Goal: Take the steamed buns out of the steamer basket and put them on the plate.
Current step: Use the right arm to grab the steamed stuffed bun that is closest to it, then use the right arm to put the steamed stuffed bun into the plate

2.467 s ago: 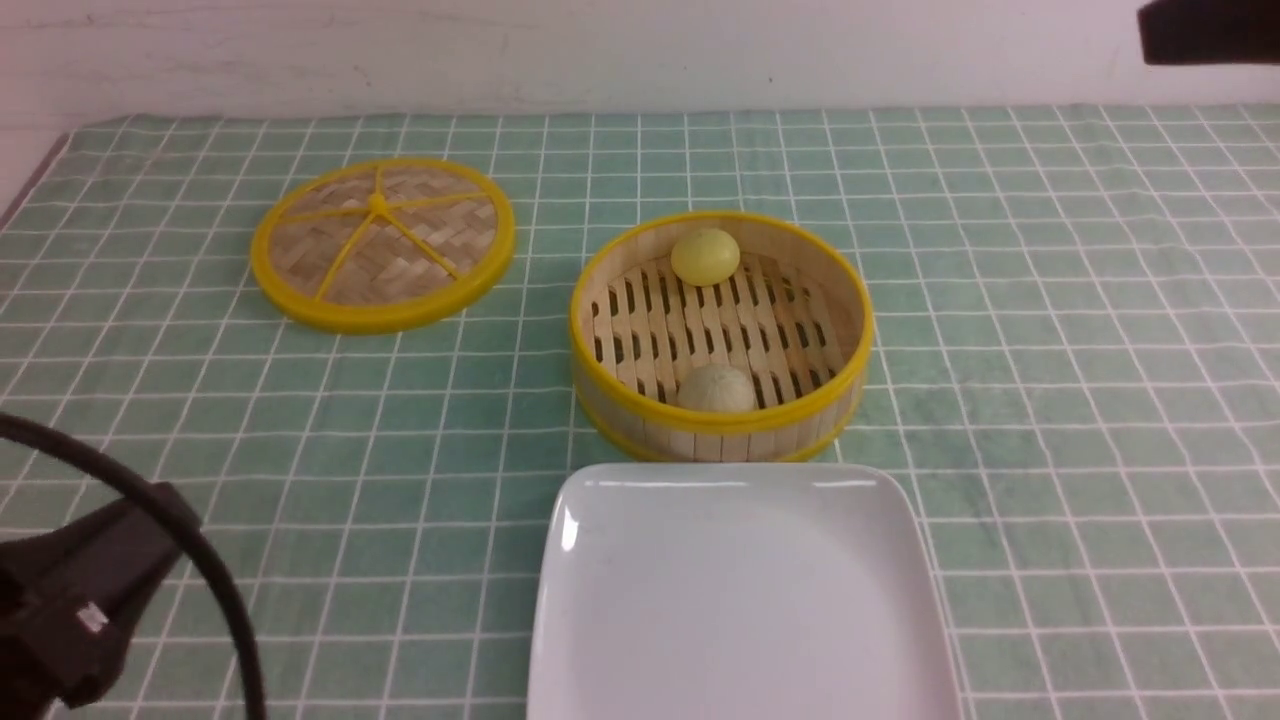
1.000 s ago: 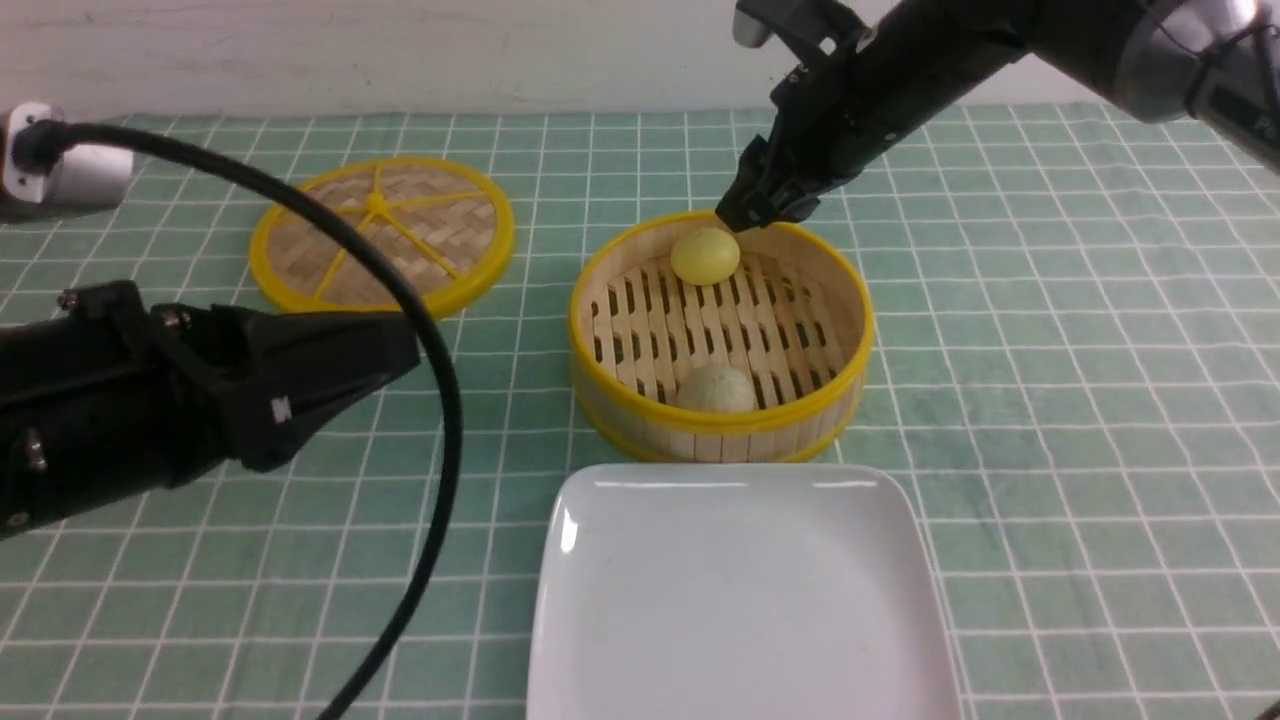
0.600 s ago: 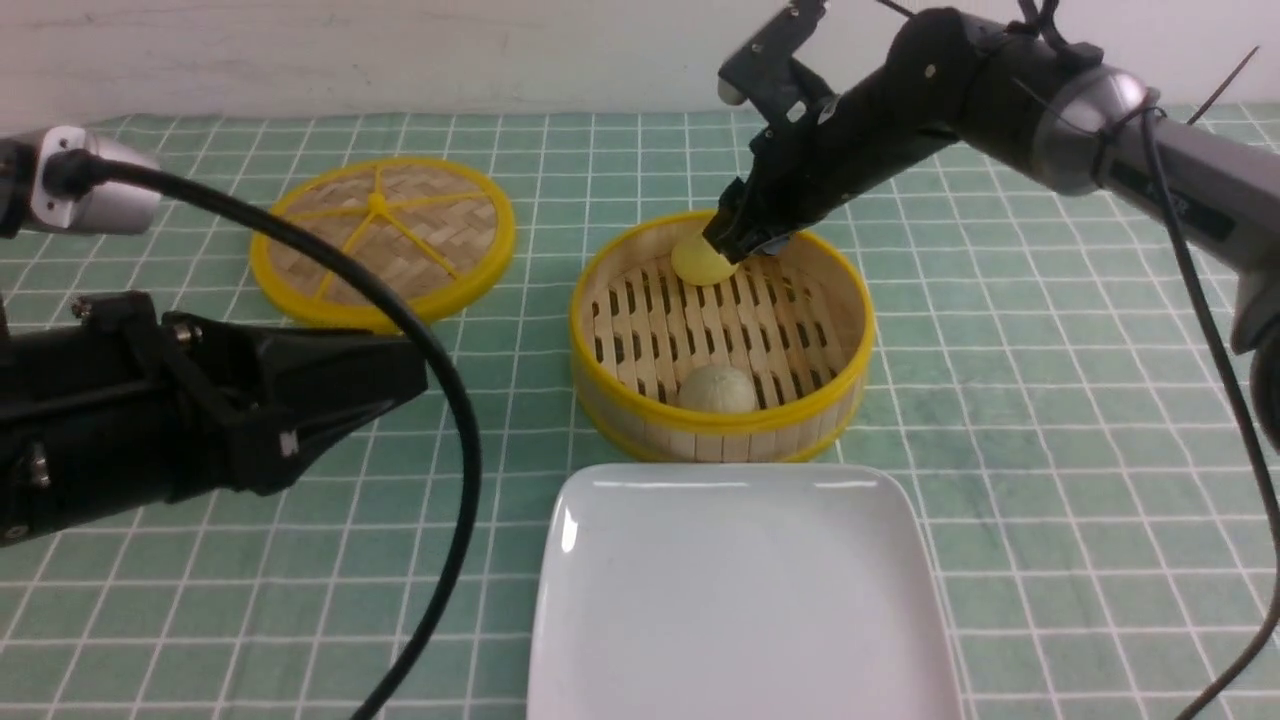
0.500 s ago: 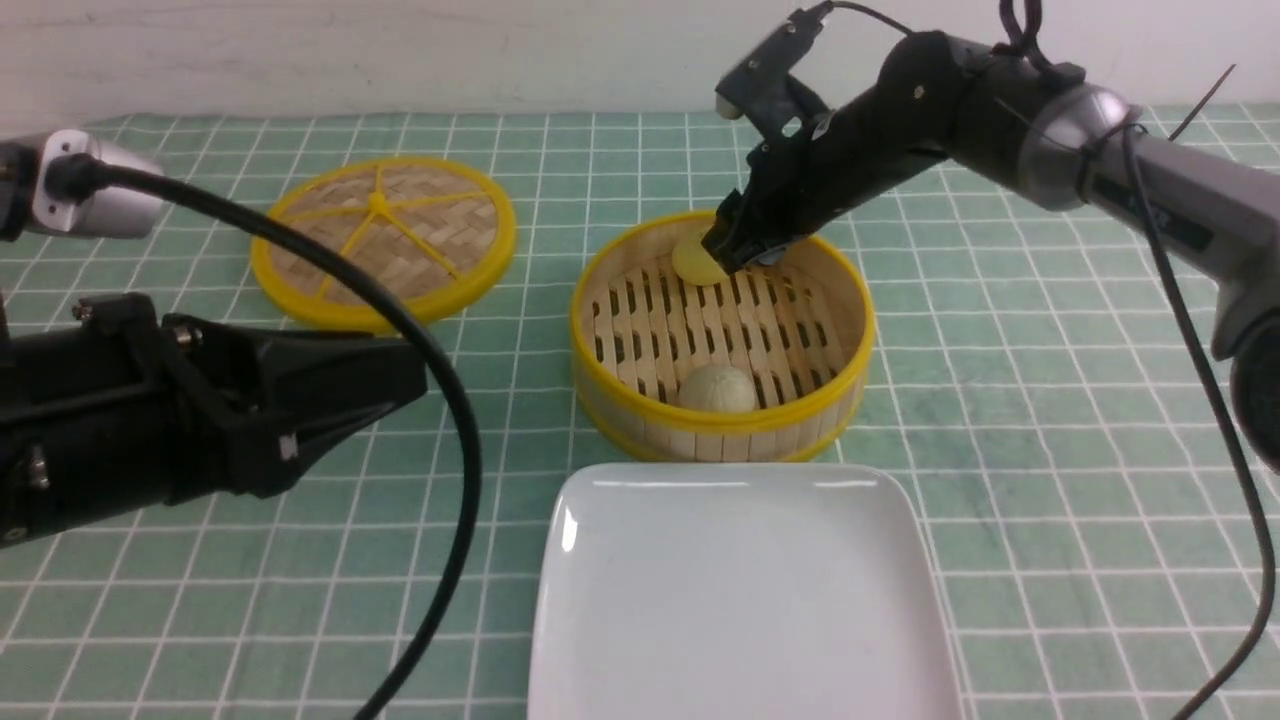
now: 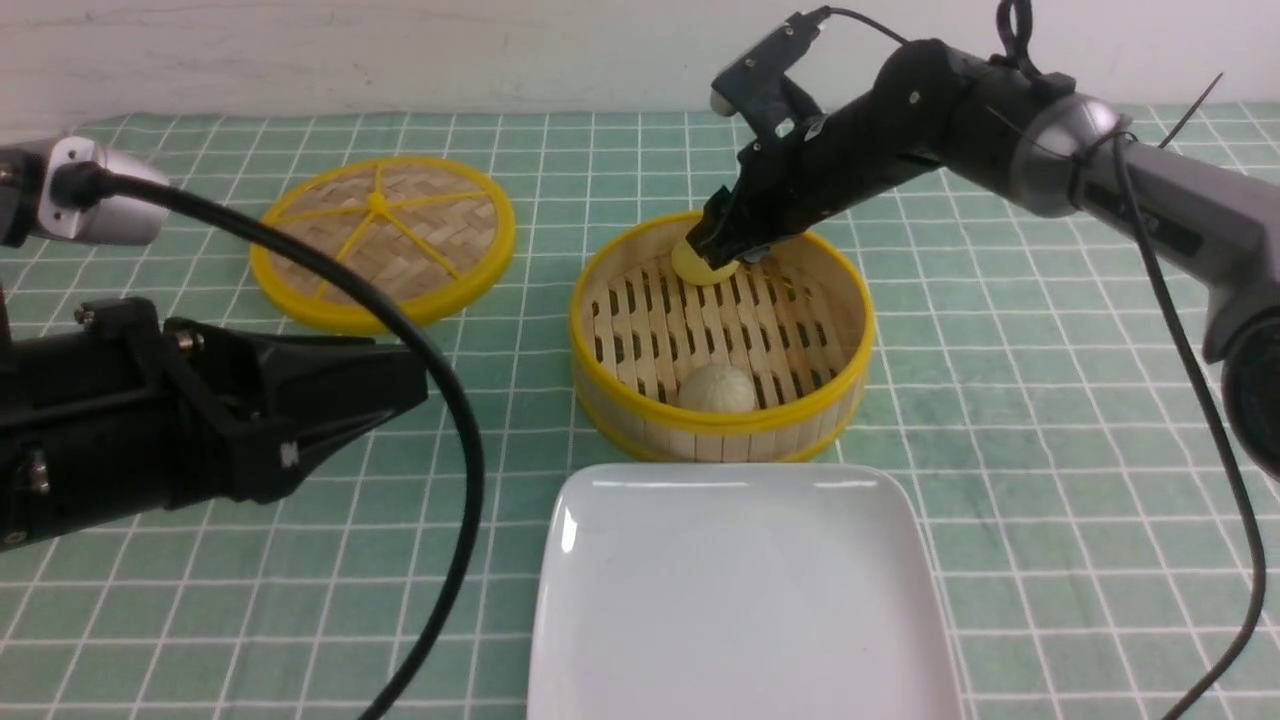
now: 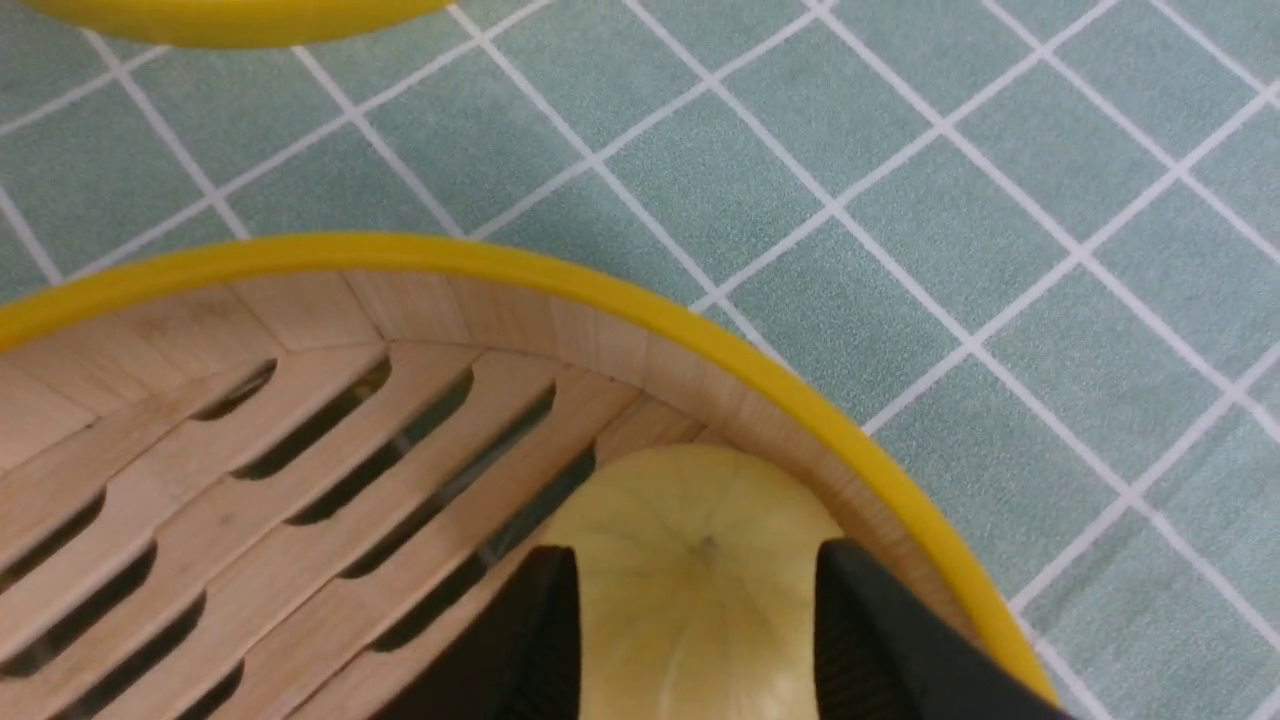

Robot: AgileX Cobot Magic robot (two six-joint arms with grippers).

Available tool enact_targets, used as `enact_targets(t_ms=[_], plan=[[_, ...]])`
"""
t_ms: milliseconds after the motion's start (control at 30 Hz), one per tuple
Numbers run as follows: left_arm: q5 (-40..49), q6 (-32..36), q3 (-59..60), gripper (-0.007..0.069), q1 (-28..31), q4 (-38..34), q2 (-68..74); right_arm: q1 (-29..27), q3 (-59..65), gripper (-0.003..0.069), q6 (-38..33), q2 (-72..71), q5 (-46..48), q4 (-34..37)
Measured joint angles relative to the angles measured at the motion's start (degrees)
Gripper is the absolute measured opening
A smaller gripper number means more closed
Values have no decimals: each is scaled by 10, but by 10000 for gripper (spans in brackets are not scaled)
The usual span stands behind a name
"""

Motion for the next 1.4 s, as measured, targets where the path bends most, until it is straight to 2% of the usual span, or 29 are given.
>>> enact_targets(t_ms=[500,633,733,767,1000,1167,1300,1400], plan=[[-3,0,0,332,0,8,0,4,-3,321,-4,28,-23,16],[-6,0,0,332,0,8,0,4,-4,182,-8,28,-18,16],[-13,0,0,332,0,9,0,4,-4,25,-25,28,-10,16],[-15,0,0,332,0,9,0,4,-4,12,-27,28,-9,16],[-20,0,0,332,0,9,0,5,-3,10,-33,4,3,11],[-30,0,0,332,0,9,0,5,-3,10,-33,-70,32,6],[-45,3,0,332,0,9,0,5,-3,12,-26,-145,82,-19],[-49,18,0,332,0,9,0,5,-3,12,13,-202,149,-47]])
